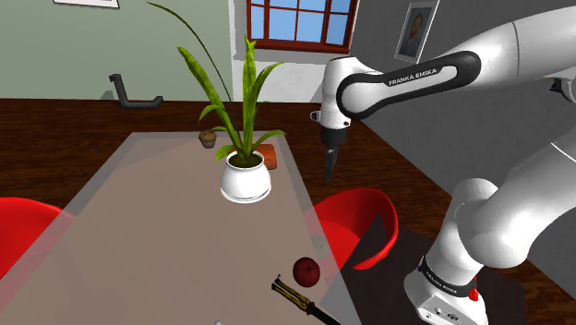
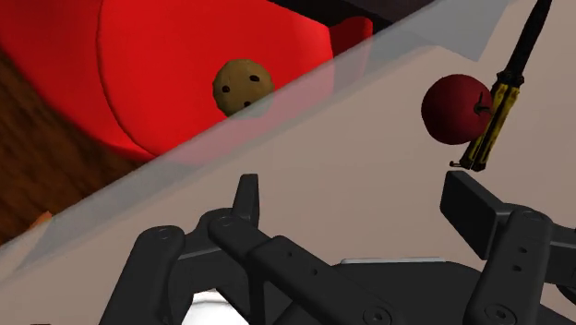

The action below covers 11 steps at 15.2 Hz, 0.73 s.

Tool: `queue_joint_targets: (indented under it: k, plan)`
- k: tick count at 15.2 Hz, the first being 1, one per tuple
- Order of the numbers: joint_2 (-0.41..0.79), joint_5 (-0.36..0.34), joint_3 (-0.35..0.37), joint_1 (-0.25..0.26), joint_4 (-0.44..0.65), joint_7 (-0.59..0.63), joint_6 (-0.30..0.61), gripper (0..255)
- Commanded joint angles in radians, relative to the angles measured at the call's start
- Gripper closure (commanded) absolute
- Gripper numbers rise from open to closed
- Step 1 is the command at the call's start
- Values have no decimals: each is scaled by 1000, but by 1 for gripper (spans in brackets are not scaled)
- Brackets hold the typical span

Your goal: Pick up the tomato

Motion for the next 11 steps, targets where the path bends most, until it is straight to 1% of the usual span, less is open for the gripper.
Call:
queue_joint_targets:
  k: [1, 6, 11]
  plan:
    - [64, 29, -4, 30, 10, -65, 23, 0]
    - [212, 104, 5, 99, 32, -219, 74, 0]
    - [351, 178, 37, 158, 58, -368, 108, 0]
